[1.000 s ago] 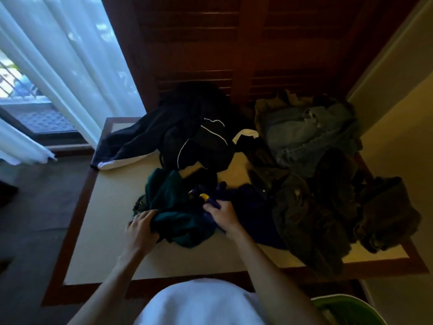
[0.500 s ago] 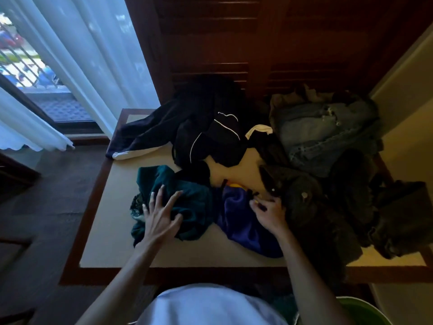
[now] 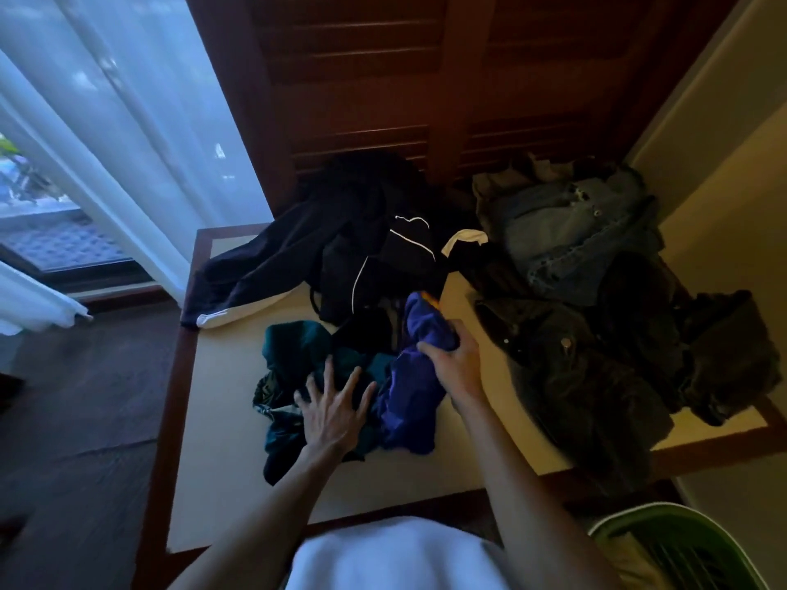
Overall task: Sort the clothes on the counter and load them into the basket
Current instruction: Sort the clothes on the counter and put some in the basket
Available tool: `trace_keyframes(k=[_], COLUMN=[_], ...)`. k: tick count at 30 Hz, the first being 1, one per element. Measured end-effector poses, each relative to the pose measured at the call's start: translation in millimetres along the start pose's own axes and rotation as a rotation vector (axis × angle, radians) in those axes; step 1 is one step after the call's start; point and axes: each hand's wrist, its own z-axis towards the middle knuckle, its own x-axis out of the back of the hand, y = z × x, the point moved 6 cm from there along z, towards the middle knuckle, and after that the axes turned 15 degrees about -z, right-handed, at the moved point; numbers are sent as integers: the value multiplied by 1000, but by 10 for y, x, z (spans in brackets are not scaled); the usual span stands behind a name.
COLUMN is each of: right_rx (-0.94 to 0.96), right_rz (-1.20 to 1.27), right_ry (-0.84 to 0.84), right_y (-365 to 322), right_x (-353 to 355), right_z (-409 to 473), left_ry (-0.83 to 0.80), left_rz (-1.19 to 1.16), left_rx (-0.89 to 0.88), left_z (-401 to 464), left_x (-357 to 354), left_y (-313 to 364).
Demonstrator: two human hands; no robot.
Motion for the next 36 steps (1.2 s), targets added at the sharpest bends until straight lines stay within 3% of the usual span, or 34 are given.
trace_keyframes(k=[2, 4, 6, 8, 9, 13, 18, 23, 25, 31, 36], right_rx=[223, 340, 306, 233, 241, 305, 80, 228, 250, 225, 105], right_rz=[-240, -686, -1061, -1219, -1234, -1147, -1149, -1292, -1299, -1229, -1105], right_ry=[207, 357, 133, -198, -233, -98, -354, -193, -127, -207, -44], right_y=[-171, -80, 363, 886, 999, 746, 832, 789, 768, 518, 353], right_x=[176, 262, 140, -24, -54, -80, -245, -420, -492, -399, -126], right_z=[-80, -190, -203, -261, -283, -219, 33, -41, -91, -86, -262], left_ry=[12, 55, 90, 67, 35, -106, -94, 51, 30, -47, -100], left_rz=[16, 50, 81, 69, 67, 94, 198, 211, 201, 87, -51], left_rx=[-56, -179, -288, -344, -354, -303, -231, -307, -279, -248, -256], left_z=[33, 67, 89, 101, 117, 207, 293, 287, 297, 182, 149], left_x=[25, 62, 87, 109, 104, 23, -65, -86, -123, 1, 253], left_y=[-51, -60, -88, -91, -74, 81, 164, 310, 300, 439, 648])
